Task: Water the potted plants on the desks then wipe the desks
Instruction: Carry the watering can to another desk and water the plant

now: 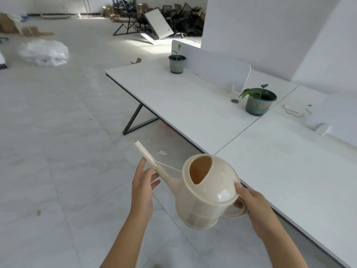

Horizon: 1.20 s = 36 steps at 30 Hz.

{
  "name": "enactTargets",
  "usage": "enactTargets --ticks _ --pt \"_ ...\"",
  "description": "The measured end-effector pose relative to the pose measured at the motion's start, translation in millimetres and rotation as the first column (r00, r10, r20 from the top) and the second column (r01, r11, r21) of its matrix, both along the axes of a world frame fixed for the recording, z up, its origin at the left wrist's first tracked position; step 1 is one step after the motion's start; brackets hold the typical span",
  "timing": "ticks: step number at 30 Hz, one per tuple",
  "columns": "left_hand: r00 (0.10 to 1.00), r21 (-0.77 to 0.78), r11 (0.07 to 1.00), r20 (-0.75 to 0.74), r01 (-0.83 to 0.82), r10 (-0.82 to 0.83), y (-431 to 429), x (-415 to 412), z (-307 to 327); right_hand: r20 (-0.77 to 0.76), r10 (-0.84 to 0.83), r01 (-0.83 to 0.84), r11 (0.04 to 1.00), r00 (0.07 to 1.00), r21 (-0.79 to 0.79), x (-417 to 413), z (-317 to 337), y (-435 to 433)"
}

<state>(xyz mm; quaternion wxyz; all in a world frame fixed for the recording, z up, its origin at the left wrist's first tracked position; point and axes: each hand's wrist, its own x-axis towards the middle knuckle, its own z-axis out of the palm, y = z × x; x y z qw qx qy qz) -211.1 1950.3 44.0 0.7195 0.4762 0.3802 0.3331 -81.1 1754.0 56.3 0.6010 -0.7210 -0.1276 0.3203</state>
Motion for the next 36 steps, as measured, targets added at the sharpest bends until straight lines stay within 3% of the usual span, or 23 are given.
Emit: enactTargets --ticks 9,21,26,31,36 --pt "0.991 -0.089 0.987 -0.006 0.136 -0.137 61.3 61.9 -21.0 -0.012 -0.145 0.144 0.988 0.989 -0.05 31.3 -16.2 51.3" --pt "0.959 0.018 0.959 -0.002 0.282 -0.282 121.1 223.6 -23.4 -0.013 -0.281 0.281 0.96 0.96 -0.002 175.8 -31.1 97.0" --pt "0.948 -0.009 0.948 0.001 0.317 -0.317 132.2 299.6 -21.8 -0.028 -0.333 0.333 0.943 0.943 -0.011 232.5 -24.9 107.0" --pt "0.894 -0.004 0.894 0.003 0.448 -0.448 137.9 367.1 -20.3 -0.05 -0.445 0.445 0.895 0.894 -0.004 270.8 -14.8 108.1" --pt "0.796 0.003 0.796 0.036 0.605 -0.604 135.0 432.2 -27.2 -0.039 -0.613 0.613 0.79 0.789 -0.021 295.0 -5.7 109.4"
